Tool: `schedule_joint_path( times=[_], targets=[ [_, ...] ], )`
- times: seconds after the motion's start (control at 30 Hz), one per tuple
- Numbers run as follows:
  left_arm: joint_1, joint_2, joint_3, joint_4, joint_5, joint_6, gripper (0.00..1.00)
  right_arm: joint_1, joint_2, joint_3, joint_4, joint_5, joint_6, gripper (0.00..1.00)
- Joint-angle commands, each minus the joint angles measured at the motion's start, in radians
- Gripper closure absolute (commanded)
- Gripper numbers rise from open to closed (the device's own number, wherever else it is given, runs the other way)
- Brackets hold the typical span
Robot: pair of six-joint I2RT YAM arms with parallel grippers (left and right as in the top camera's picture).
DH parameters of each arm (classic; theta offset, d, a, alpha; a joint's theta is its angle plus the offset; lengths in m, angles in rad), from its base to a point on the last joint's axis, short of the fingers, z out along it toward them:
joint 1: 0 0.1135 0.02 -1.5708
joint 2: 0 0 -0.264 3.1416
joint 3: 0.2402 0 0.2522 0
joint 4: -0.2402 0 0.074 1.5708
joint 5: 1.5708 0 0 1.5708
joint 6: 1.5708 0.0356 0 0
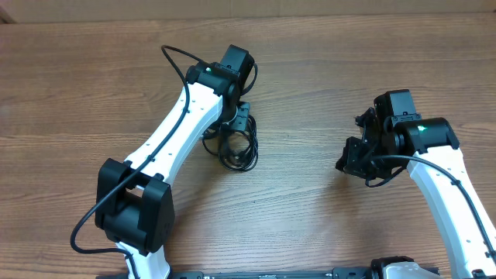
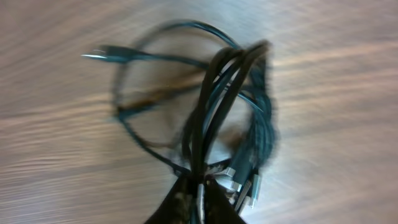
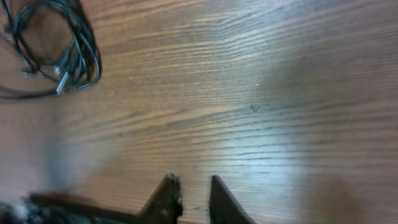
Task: Untangle cables
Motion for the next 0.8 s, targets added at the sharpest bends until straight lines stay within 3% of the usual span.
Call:
schedule_joint_path(
  times=[0.0,0.13,0.2,0.33,0.77],
  targets=[
    [-0.002,-0.024,-0.022,0.028,-0.158,-0.042,0.82,0.004,-0.005,-0.004,0.009,-0.013,0.008,0.67],
    [0.007,-0.022,-0.093,0.085,-0.147,-0.042,0.63,0.004,-0.005,-0.004,0.027,-0.045,0.007,0.60],
    [0.020,-0.022,-0.135,0.126,-0.146,-0.046,0.44,0.004,-0.005,-0.004,0.035,-0.045,0.007,0.60],
    [0.053,-0.022,-0.180,0.204,-0.130,-0.042,0.27,0.004,-0.005,-0.004,0.039,-0.045,0.007,0.59],
    [0.145,-0.014,-0.293,0.511,0.119,0.188,0.31,0.004,-0.005,-0.004,0.035,-0.045,0.008,0.59]
  ],
)
